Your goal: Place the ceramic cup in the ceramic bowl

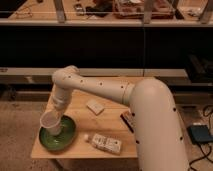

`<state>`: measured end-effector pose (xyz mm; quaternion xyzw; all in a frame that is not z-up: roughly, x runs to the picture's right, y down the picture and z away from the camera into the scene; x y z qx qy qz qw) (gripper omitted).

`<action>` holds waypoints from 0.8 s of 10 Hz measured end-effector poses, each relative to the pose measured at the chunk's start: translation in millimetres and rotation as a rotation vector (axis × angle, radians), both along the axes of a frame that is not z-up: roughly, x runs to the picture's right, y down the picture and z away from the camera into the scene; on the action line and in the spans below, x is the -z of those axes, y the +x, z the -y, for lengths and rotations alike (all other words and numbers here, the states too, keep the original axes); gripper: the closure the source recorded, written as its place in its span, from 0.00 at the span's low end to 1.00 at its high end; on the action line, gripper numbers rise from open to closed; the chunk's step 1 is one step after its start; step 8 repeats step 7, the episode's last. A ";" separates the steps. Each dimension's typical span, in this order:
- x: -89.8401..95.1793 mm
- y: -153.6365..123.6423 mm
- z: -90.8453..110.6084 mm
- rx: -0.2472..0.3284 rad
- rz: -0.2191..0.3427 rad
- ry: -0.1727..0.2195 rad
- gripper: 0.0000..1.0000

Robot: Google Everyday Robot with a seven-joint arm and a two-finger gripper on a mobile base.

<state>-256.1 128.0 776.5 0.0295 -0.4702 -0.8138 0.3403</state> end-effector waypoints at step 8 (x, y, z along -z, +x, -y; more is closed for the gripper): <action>31.9 51.9 79.6 -0.223 0.033 0.054 0.20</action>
